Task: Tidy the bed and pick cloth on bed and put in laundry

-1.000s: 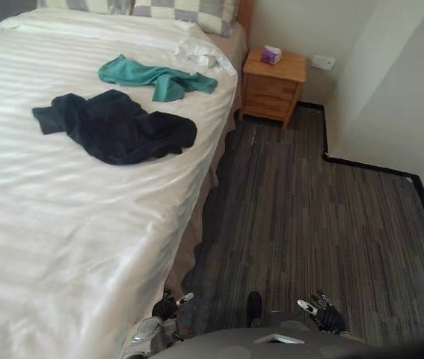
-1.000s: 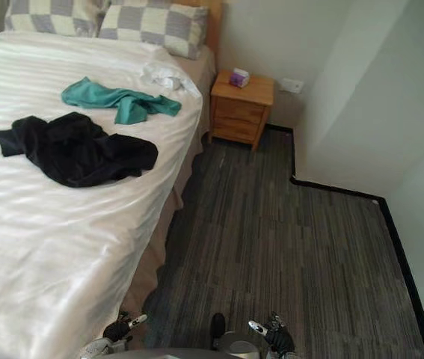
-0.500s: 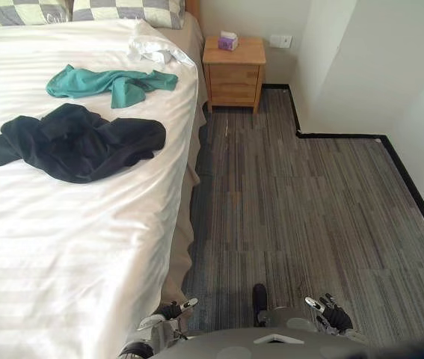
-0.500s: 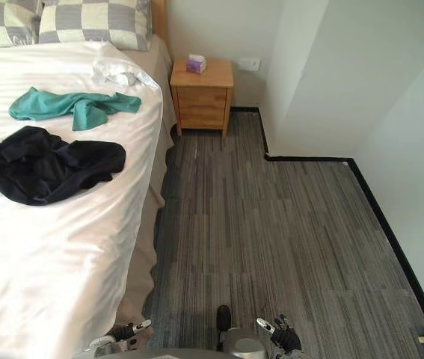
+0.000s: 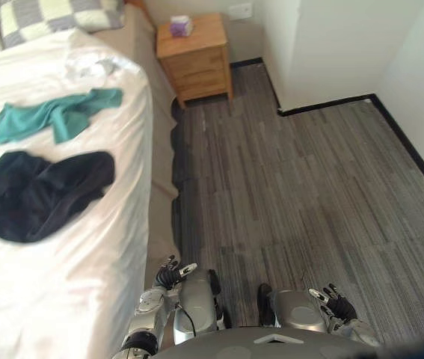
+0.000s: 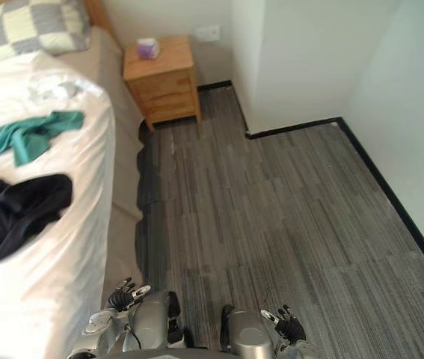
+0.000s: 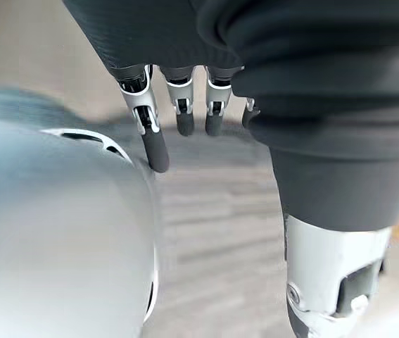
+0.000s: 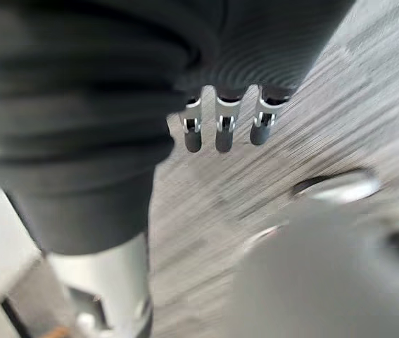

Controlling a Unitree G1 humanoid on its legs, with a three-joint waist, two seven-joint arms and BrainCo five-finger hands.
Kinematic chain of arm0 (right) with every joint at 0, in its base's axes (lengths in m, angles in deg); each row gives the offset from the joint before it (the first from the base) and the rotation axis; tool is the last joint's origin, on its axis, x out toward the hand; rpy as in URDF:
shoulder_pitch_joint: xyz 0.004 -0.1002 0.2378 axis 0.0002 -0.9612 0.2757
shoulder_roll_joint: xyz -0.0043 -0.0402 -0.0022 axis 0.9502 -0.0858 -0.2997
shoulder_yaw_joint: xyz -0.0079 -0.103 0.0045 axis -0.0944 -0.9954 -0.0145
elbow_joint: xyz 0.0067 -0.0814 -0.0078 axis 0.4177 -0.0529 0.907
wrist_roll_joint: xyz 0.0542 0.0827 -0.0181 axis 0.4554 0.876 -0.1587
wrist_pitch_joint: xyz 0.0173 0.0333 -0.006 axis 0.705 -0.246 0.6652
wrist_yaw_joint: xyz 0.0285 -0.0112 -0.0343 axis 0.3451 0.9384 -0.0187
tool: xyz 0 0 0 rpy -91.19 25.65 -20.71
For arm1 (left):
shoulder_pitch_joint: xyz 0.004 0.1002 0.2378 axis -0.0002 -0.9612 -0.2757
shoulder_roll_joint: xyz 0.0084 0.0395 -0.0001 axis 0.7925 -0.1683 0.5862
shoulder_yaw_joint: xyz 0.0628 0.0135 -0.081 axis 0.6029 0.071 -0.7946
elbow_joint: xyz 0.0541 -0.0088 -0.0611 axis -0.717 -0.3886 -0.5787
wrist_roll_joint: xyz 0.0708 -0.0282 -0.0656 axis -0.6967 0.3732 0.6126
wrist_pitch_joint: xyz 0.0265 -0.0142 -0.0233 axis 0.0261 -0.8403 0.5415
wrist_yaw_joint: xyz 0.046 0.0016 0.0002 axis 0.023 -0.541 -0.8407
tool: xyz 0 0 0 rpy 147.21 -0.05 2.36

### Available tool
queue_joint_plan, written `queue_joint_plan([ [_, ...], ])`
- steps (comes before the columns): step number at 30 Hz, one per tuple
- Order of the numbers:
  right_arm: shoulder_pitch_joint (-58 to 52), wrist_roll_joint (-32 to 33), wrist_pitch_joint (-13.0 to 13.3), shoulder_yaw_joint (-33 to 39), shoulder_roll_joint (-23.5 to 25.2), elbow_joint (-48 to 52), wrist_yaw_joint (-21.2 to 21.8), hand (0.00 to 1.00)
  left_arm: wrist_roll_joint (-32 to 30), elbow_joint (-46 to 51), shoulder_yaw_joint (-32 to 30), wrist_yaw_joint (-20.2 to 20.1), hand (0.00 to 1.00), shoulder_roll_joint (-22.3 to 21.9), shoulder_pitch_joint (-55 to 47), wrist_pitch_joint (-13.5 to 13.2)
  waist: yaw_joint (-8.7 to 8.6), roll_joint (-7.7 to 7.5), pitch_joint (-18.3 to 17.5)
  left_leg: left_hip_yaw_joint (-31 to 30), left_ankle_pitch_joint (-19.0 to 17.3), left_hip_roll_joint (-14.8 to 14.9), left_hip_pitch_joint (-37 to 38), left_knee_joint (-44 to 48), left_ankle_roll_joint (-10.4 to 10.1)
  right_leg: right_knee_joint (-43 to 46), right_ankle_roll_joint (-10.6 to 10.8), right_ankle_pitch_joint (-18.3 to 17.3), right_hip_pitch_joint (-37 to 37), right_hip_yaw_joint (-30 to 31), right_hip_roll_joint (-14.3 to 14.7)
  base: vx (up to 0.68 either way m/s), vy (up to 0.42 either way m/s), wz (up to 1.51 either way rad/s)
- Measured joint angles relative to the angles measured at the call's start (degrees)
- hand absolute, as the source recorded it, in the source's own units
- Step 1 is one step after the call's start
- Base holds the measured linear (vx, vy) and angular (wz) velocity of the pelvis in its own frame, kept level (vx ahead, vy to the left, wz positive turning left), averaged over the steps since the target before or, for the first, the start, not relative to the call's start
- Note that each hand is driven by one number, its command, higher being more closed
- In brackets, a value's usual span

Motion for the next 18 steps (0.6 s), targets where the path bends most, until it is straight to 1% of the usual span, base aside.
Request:
queue_joint_plan([
  [1,0.03,-0.29,0.02,0.30,0.25,-0.06,0.39,0.00,0.28,-0.10,0.07,-0.01,0.00,-0.48,-0.05,0.14,0.02,-0.14,0.01,0.03,2.56,-1.51,0.62,-11.28,0.47,-2.16,-0.04,0.02,2.56,1.03,0.94,0.58,-0.101,-0.47],
  [2,0.16,-0.53,0.07,0.57,0.40,-0.37,0.65,0.00,1.11,-0.14,0.30,-0.07,0.00,-0.34,0.05,0.37,0.20,-0.55,0.20,0.16,5.81,-2.59,1.18,-20.16,0.73,-4.28,-0.06,0.03,4.92,1.51,1.55,0.60,-0.060,-0.36],
  [3,0.15,-0.63,0.10,0.75,0.43,-0.46,0.95,0.00,1.84,-0.14,0.37,-0.15,0.00,-0.16,0.06,0.61,0.27,-0.67,0.19,0.53,7.31,-2.81,1.24,-23.07,0.74,-5.16,-0.06,0.02,6.00,1.51,1.71,0.60,-0.027,-0.38],
  [4,0.00,-0.83,0.13,1.26,0.51,-0.68,1.55,0.00,2.54,-0.23,0.59,-0.14,0.00,0.10,0.16,0.92,0.31,-0.83,0.11,1.90,8.70,-2.92,1.21,-26.26,1.19,-6.45,-0.01,-0.04,8.13,1.51,1.77,0.50,-0.002,-0.38],
  [5,-0.22,-1.68,0.13,1.31,0.48,-1.11,1.66,0.00,3.58,-0.52,0.69,-0.18,0.00,0.40,0.16,1.26,0.49,-1.50,-0.30,3.28,9.09,-3.02,0.82,-26.98,1.79,-7.01,1.19,-0.88,9.24,1.46,1.48,0.66,0.039,-0.54],
  [6,-0.55,-2.14,0.03,1.35,0.80,-1.62,1.67,0.00,4.70,-1.57,0.50,-0.25,0.00,1.12,0.29,2.02,1.09,-2.20,-1.72,4.72,11.49,-4.04,0.75,-25.98,5.74,-6.37,2.22,-3.57,10.86,1.04,-0.17,0.46,0.040,-0.43],
  [7,-0.64,-2.46,-0.03,1.35,0.89,-1.63,1.67,0.00,4.72,-1.83,0.51,-0.23,0.00,1.32,0.32,2.33,1.11,-2.84,-2.07,4.93,12.20,-4.54,0.72,-25.53,6.85,-5.81,2.41,-4.14,10.84,0.99,-0.71,0.75,0.058,-0.34],
  [8,-1.03,-3.41,-0.13,1.34,1.30,-1.69,1.73,0.00,4.74,-3.33,0.61,-0.16,0.00,1.60,0.49,3.63,0.89,-3.12,-3.95,5.81,13.40,-5.68,0.84,-24.05,11.81,-0.49,3.95,-5.48,9.44,0.81,-2.13,0.52,0.031,0.04],
  [9,-0.57,-3.89,-0.48,1.84,2.03,-2.40,2.23,0.00,4.66,-4.60,0.70,-0.26,0.00,2.66,0.89,4.68,0.25,-5.02,-5.29,5.77,10.43,-7.58,1.64,-22.61,12.98,10.19,7.23,-6.73,5.35,-1.48,-4.87,0.80,0.049,0.15],
  [10,-0.45,-3.93,-0.73,1.80,2.40,-3.15,2.74,0.00,4.66,-4.70,0.72,-0.35,0.00,2.95,0.93,5.02,0.29,-5.60,-5.69,5.45,8.92,-8.65,2.64,-22.17,13.24,17.40,8.87,-6.45,2.94,-2.62,-6.18,0.67,0.036,0.46],
  [11,-0.34,-3.95,-1.13,1.78,3.18,-4.04,3.14,0.00,4.55,-4.86,0.92,-0.33,0.00,3.36,0.98,5.74,0.10,-6.98,-5.84,3.13,5.95,-10.88,4.55,-21.17,13.71,31.78,13.79,-1.39,-2.21,-4.61,-8.92,0.67,0.036,0.56],
  [12,-0.38,-3.95,-1.24,1.69,3.39,-4.06,3.28,0.00,4.54,-5.30,1.16,-0.26,0.00,3.58,1.15,6.00,-0.22,-7.24,-5.85,1.89,4.67,-11.61,5.63,-20.53,13.76,37.75,13.99,-0.41,-4.66,-5.32,-10.62,0.64,0.011,0.93],
  [13,-0.13,-3.94,-1.62,1.60,3.19,-4.06,3.61,0.00,4.56,-6.01,2.16,0.03,0.00,3.73,1.16,6.11,-0.28,-7.10,-5.75,-0.21,2.43,-12.49,8.69,-20.15,13.75,46.08,12.85,-1.36,-8.08,-7.37,-13.29,0.64,-0.014,0.93],
  [14,0.21,-3.94,-1.66,1.44,2.50,-3.89,3.72,0.00,4.58,-6.73,2.59,0.27,0.00,3.68,1.16,6.24,-0.31,-6.44,-5.60,-2.20,1.03,-12.46,11.47,-20.42,13.56,48.05,11.58,-2.37,-9.69,-8.96,-14.67,0.75,-0.041,1.04],
  [15,0.32,-3.88,-1.60,1.11,1.91,-3.81,3.70,0.00,4.61,-6.89,3.58,1.29,0.00,3.95,1.12,6.93,0.00,-5.57,-5.02,-4.75,0.26,-12.12,16.57,-22.66,12.83,46.59,11.24,-4.30,-11.07,-10.84,-15.45,0.61,-0.052,0.81],
  [16,0.30,-3.82,-1.63,1.00,1.72,-3.82,3.76,0.00,4.75,-6.96,3.93,1.83,0.00,4.02,1.01,7.12,-0.09,-5.14,-4.79,-6.11,0.10,-11.69,18.91,-24.12,12.54,44.49,11.05,-5.34,-11.98,-11.39,-15.33,0.56,-0.098,0.94],
  [17,0.33,-3.72,-1.62,1.00,1.27,-3.74,3.76,0.00,5.42,-7.16,4.46,2.85,0.00,3.96,0.66,7.31,-0.31,-3.84,-4.44,-8.60,-0.19,-10.28,22.38,-26.32,12.01,38.30,10.30,-6.21,-13.83,-12.00,-14.26,0.50,-0.148,1.08],
  [18,0.32,-3.35,-1.59,0.95,0.98,-3.73,3.73,0.00,6.19,-7.79,4.67,3.64,0.00,3.92,0.29,7.37,-0.78,-3.19,-4.53,-11.71,-0.87,-8.08,25.14,-27.87,10.89,27.10,10.70,-5.63,-16.71,-11.50,-12.35,0.49,-0.179,1.16],
])
